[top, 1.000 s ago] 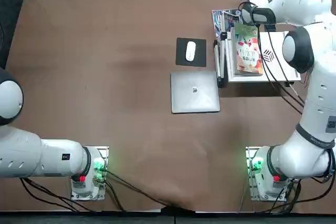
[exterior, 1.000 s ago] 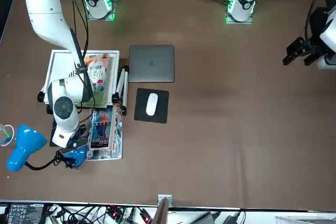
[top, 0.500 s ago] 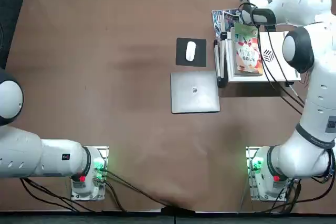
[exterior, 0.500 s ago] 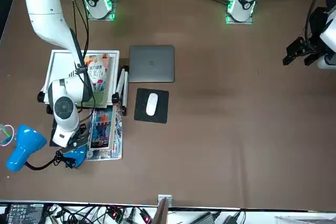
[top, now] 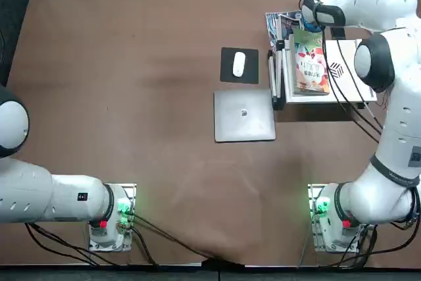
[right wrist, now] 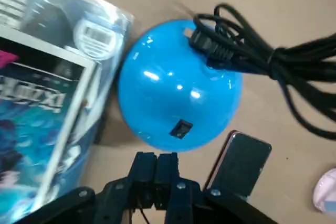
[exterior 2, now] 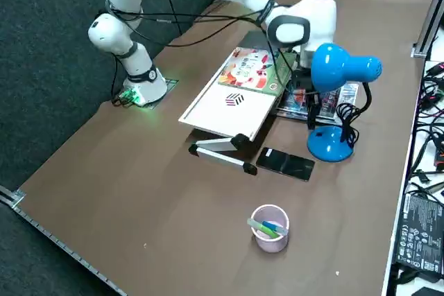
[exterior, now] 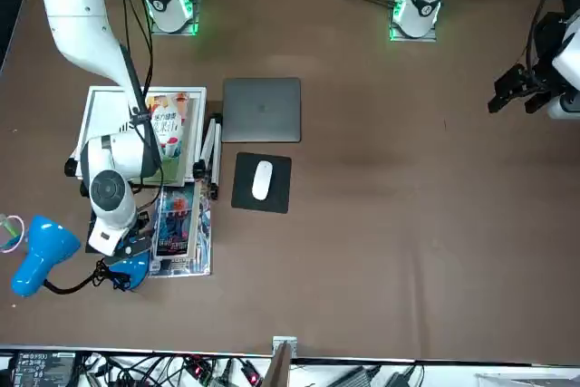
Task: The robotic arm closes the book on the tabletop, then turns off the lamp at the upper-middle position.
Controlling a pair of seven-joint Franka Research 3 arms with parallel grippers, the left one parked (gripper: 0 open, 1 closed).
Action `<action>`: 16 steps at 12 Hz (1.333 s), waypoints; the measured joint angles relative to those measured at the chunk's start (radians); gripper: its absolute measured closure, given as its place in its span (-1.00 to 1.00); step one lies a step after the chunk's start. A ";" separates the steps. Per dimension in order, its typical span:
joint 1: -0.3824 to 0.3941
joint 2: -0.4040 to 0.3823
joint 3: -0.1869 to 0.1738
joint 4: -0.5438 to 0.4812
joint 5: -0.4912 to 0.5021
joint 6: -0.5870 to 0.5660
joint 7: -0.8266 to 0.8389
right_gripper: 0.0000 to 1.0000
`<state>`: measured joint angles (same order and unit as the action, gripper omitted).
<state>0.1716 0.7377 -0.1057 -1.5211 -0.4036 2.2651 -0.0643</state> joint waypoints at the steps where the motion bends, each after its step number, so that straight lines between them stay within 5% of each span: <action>1: 0.003 -0.010 0.013 0.018 0.002 -0.038 0.000 0.97; 5: 0.013 -0.043 0.072 0.052 0.006 -0.120 0.000 0.97; 9: 0.013 -0.086 0.121 0.213 0.030 -0.395 0.000 0.94; 12: 0.014 -0.141 0.134 0.314 0.123 -0.526 0.013 0.89; 16: 0.009 -0.217 0.133 0.316 0.213 -0.631 0.098 0.76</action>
<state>0.1808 0.5208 0.0277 -1.2047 -0.1904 1.6344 0.0332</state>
